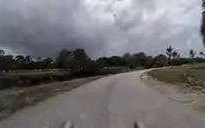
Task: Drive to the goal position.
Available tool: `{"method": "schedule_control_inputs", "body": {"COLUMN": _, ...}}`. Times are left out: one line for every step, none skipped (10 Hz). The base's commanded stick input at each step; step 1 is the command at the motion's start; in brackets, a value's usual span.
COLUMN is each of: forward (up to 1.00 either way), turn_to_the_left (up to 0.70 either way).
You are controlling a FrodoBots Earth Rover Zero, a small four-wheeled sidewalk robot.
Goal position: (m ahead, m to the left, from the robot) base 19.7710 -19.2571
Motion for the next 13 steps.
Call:
{"method": "schedule_control_inputs", "body": {"forward": 0.85, "turn_to_the_left": 0.0}}
{"method": "schedule_control_inputs", "body": {"forward": 0.85, "turn_to_the_left": -0.2}}
{"method": "schedule_control_inputs", "body": {"forward": 0.85, "turn_to_the_left": -0.26}}
{"method": "schedule_control_inputs", "body": {"forward": 0.85, "turn_to_the_left": -0.03}}
{"method": "schedule_control_inputs", "body": {"forward": 0.85, "turn_to_the_left": 0.0}}
{"method": "schedule_control_inputs", "body": {"forward": 0.85, "turn_to_the_left": -0.12}}
{"method": "schedule_control_inputs", "body": {"forward": 0.85, "turn_to_the_left": -0.25}}
{"method": "schedule_control_inputs", "body": {"forward": 0.85, "turn_to_the_left": -0.34}}
{"method": "schedule_control_inputs", "body": {"forward": 0.85, "turn_to_the_left": -0.16}}
{"method": "schedule_control_inputs", "body": {"forward": 0.85, "turn_to_the_left": 0.0}}
{"method": "schedule_control_inputs", "body": {"forward": 0.85, "turn_to_the_left": -0.24}}
{"method": "schedule_control_inputs", "body": {"forward": 0.85, "turn_to_the_left": -0.2}}
{"method": "schedule_control_inputs", "body": {"forward": 0.85, "turn_to_the_left": -0.03}}
